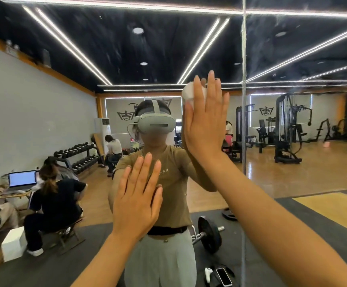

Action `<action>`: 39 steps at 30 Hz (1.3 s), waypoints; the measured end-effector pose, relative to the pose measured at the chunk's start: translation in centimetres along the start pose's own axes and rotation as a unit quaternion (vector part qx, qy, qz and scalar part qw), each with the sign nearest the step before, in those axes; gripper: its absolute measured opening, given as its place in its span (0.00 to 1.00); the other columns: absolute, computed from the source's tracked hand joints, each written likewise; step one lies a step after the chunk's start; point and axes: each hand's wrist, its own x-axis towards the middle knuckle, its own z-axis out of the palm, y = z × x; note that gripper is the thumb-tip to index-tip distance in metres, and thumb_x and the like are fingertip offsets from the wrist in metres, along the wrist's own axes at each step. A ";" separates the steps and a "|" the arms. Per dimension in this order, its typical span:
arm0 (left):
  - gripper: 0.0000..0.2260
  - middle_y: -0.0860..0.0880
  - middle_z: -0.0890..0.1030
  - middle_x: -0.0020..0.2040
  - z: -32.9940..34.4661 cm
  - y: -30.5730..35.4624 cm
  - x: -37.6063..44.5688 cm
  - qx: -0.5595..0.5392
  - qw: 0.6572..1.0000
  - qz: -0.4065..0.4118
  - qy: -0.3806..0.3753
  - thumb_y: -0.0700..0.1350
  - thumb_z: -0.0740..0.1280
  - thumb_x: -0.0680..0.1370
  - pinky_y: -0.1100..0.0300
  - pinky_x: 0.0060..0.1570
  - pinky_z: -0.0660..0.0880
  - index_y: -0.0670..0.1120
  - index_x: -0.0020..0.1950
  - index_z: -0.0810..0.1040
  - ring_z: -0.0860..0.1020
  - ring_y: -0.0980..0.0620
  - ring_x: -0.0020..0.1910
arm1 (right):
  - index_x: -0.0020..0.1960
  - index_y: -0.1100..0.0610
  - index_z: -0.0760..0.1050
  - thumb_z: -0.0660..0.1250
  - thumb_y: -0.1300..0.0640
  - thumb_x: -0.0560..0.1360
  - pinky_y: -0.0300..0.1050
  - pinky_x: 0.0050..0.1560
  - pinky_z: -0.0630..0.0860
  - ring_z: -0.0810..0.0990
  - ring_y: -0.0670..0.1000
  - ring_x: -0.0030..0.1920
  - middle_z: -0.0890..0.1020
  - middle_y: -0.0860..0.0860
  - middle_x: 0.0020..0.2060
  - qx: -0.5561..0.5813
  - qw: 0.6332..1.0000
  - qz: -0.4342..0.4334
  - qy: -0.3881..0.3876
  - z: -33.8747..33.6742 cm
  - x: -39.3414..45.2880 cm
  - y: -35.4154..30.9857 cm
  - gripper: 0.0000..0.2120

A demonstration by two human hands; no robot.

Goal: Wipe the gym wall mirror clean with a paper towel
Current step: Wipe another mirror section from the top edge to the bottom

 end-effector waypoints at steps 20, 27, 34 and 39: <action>0.26 0.43 0.55 0.82 -0.6 -0.2 -0.2 -0.030 0.999 0.003 -0.017 0.49 0.57 0.83 0.48 0.79 0.49 0.44 0.81 0.59 0.53 0.45 0.81 | 0.79 0.52 0.56 0.51 0.49 0.85 0.58 0.79 0.46 0.52 0.58 0.80 0.56 0.56 0.80 0.002 0.992 -0.050 -0.116 -3.2 -14.4 3.9 0.24; 0.27 0.44 0.57 0.82 -1.6 -0.2 0.2 -0.063 0.997 -0.004 -0.033 0.49 0.58 0.82 0.52 0.79 0.45 0.44 0.80 0.61 0.53 0.48 0.81 | 0.79 0.53 0.60 0.50 0.45 0.85 0.53 0.78 0.41 0.54 0.59 0.79 0.59 0.57 0.79 0.020 0.995 -0.078 -0.066 -0.1 4.0 -2.0 0.25; 0.28 0.48 0.50 0.83 -3.5 -2.4 -1.0 -0.122 0.988 -0.089 -0.028 0.50 0.56 0.82 0.49 0.79 0.41 0.46 0.81 0.57 0.50 0.48 0.81 | 0.79 0.51 0.56 0.61 0.60 0.82 0.50 0.80 0.39 0.53 0.58 0.79 0.60 0.55 0.79 0.038 0.985 -0.156 -0.059 1.5 -0.9 -4.3 0.28; 0.27 0.48 0.49 0.83 -5.0 -7.3 -3.1 -0.115 0.977 -0.179 -0.022 0.51 0.52 0.83 0.50 0.78 0.40 0.46 0.82 0.55 0.47 0.49 0.81 | 0.80 0.50 0.55 0.64 0.64 0.77 0.54 0.80 0.44 0.51 0.57 0.80 0.58 0.51 0.80 0.048 0.954 -0.233 -0.180 -0.8 -13.4 -2.4 0.35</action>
